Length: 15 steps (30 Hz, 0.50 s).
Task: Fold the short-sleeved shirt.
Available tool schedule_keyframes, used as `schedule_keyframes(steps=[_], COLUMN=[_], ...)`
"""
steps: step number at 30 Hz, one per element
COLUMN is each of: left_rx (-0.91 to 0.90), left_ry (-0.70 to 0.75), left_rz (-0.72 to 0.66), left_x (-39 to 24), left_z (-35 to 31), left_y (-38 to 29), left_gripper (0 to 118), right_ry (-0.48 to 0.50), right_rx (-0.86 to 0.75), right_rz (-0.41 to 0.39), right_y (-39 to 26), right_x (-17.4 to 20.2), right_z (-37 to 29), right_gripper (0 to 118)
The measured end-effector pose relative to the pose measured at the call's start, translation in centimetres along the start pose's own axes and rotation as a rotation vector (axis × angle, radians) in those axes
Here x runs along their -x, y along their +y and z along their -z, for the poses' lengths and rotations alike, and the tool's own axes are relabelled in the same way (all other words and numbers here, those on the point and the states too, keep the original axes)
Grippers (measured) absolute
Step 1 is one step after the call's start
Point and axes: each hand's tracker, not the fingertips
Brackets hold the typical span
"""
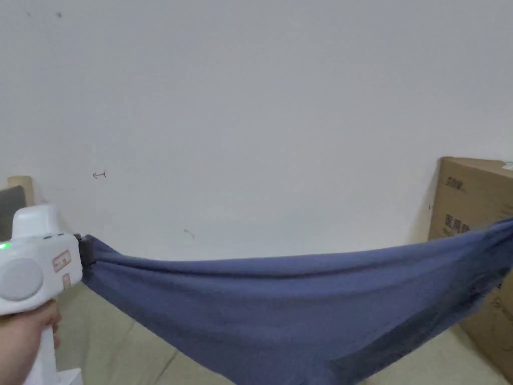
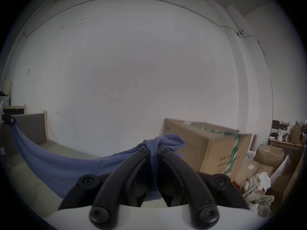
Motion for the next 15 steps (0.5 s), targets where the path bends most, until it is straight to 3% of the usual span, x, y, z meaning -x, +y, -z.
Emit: schedule_keyframes(steps=[2, 8, 15], left_rx=[0.058, 0.241, 0.308], left_ry=[0.001, -0.012, -0.020], left_rz=[0.004, 0.027, 0.015], left_x=[0.1, 0.4, 0.5], left_z=[-0.1, -3.4, -11.9], left_y=[-4.1, -15.8, -22.1], left_gripper=[3, 3, 3], right_ry=[0.010, 0.042, 0.086], right_rx=[0.060, 0.230, 0.326], right_rz=[-0.018, 0.037, 0.090], right_y=[-4.5, -15.8, -21.7], right_x=[0.1, -0.5, -1.3], right_z=[-1.0, -6.7, -18.1], right_gripper=[5, 5, 5])
